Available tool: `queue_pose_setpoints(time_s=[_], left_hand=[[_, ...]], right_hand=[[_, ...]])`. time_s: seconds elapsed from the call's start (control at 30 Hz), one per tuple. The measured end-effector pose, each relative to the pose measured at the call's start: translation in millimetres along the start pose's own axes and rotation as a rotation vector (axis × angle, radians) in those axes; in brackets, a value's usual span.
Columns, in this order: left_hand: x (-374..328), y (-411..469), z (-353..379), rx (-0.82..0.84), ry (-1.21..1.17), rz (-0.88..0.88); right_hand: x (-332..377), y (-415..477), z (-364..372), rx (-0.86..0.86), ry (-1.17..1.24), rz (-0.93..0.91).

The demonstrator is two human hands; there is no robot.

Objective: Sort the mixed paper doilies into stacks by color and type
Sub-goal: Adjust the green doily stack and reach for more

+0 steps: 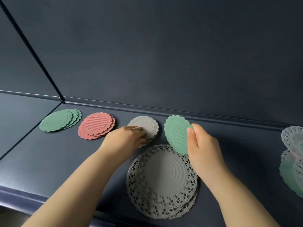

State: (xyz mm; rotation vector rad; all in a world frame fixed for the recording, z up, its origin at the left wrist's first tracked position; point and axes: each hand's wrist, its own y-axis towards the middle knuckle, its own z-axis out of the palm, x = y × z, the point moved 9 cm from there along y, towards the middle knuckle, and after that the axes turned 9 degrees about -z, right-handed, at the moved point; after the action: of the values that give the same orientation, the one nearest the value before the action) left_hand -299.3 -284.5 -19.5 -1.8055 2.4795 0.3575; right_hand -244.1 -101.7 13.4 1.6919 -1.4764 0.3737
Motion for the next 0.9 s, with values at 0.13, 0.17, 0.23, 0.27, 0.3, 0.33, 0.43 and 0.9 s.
queue_pose_setpoints(time_s=[0.13, 0.17, 0.23, 0.27, 0.3, 0.33, 0.43, 0.9], left_hand=[[33, -5, -22, -0.064, 0.017, 0.075], [42, -8, -28, -0.082, 0.012, 0.105], [65, -13, -41, -0.106, 0.027, 0.150], [77, -16, -49, -0.120, 0.042, 0.167], [93, -19, -56, -0.136, 0.044, 0.170], [111, -22, -63, -0.151, 0.039, 0.166], [167, -27, -76, -0.169, 0.038, 0.149], [334, -57, -101, -0.225, -0.054, -0.087]], right_hand=[[23, 22, 27, -0.028, -0.058, 0.005], [31, 27, 36, -0.038, -0.070, 0.011], [53, 37, 57, -0.046, -0.095, 0.014], [65, 42, 70, -0.044, -0.106, 0.008], [77, 47, 84, -0.036, -0.117, -0.001], [90, 53, 99, -0.027, -0.139, -0.012], [125, 69, 147, 0.006, -0.219, -0.055], [208, 65, 377, 0.572, -0.310, -0.331]])
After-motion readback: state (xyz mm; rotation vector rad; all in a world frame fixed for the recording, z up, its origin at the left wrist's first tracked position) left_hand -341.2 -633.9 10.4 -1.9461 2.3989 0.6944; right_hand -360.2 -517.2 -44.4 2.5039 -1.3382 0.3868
